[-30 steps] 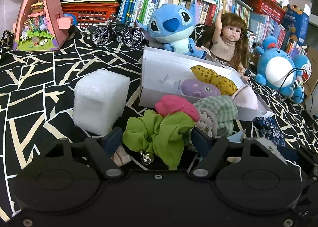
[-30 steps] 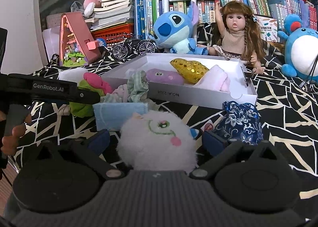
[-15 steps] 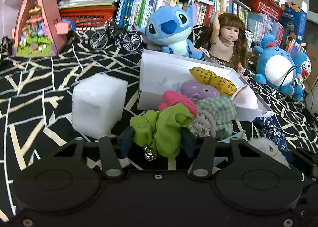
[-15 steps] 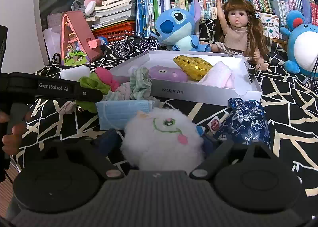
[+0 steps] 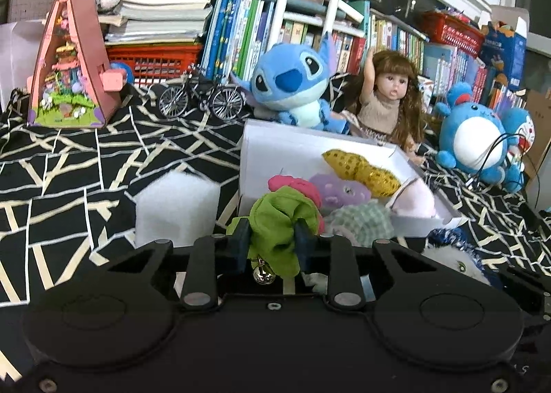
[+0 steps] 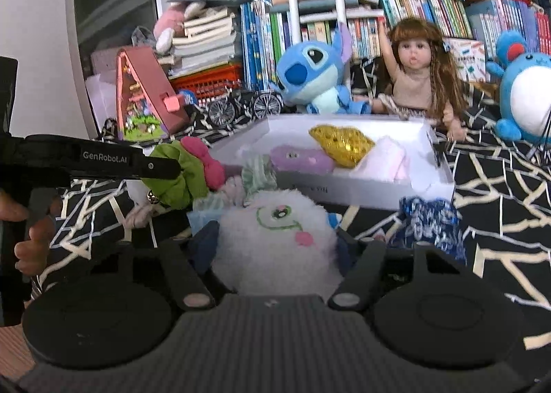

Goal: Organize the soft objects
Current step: 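Grasp the white fluffy toy with the right tool while the left tool grasps the green cloth, then lower the white fluffy toy into the box with right tool while left carries green cloth over it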

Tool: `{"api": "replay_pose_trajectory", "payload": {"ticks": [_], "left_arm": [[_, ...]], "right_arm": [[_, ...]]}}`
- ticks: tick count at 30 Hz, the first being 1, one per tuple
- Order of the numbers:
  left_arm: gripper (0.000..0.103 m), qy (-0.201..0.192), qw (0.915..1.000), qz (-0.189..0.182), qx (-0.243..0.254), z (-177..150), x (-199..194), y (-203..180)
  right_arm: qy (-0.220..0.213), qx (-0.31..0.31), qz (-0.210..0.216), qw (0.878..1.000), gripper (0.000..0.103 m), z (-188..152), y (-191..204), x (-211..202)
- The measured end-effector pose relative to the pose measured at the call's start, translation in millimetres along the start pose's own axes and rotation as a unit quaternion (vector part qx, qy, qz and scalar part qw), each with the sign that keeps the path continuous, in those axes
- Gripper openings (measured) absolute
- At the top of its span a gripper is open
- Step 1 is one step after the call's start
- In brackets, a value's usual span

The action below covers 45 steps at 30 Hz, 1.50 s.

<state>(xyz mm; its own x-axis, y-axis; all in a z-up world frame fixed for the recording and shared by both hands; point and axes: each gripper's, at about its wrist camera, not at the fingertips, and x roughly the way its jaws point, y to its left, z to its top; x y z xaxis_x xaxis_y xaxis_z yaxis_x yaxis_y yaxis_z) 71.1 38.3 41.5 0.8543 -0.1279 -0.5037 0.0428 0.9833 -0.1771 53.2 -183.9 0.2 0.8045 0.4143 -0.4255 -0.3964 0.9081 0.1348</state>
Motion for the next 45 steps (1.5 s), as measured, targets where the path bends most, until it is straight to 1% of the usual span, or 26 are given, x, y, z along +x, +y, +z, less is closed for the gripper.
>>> {"api": "replay_pose_trajectory", "payload": {"ticks": [6,11,17,21,23,25,29,33,35,39,42,45], "left_arm": [[0.025,-0.021,0.9997,-0.010,0.002,20,-8,-1],[0.025,-0.038,0.9991,-0.019,0.002,42,-10,-3],[0.025,-0.052,0.9984,-0.022,-0.002,70,4,-9],[0.025,-0.045,0.9985,-0.032,-0.009,90,23,-14],[0.025,-0.041,0.9986,-0.031,-0.010,98,34,-18],[0.025,-0.036,0.9990,-0.024,-0.006,105,48,-21],[0.025,-0.019,0.9998,-0.006,0.002,111,81,-29],[0.025,0.011,0.9999,0.004,-0.002,112,115,-32],[0.025,0.020,0.9998,0.008,-0.001,110,127,-34],[0.026,0.031,0.9993,0.014,0.012,105,140,-38],[0.026,0.042,0.9988,0.017,0.015,99,148,-38],[0.026,0.054,0.9983,0.019,0.013,93,154,-35]], "right_arm": [[-0.021,-0.004,-0.016,1.000,0.069,16,-4,-3],[-0.036,0.011,-0.035,0.999,0.069,37,-18,-1],[-0.047,0.040,-0.053,0.997,0.069,69,-42,6],[-0.054,0.037,-0.071,0.995,0.069,99,-54,17],[-0.049,0.056,-0.073,0.994,0.069,115,-66,28],[-0.034,0.092,-0.070,0.993,0.069,130,-82,42],[-0.010,0.127,-0.077,0.989,0.069,144,-104,74],[0.026,0.142,-0.088,0.986,0.069,144,-115,108],[0.039,0.140,-0.104,0.984,0.069,141,-117,120],[0.057,0.126,-0.140,0.980,0.069,134,-120,140],[0.071,0.125,-0.151,0.978,0.069,130,-124,150],[0.080,0.127,-0.152,0.977,0.070,127,-127,156]]}}
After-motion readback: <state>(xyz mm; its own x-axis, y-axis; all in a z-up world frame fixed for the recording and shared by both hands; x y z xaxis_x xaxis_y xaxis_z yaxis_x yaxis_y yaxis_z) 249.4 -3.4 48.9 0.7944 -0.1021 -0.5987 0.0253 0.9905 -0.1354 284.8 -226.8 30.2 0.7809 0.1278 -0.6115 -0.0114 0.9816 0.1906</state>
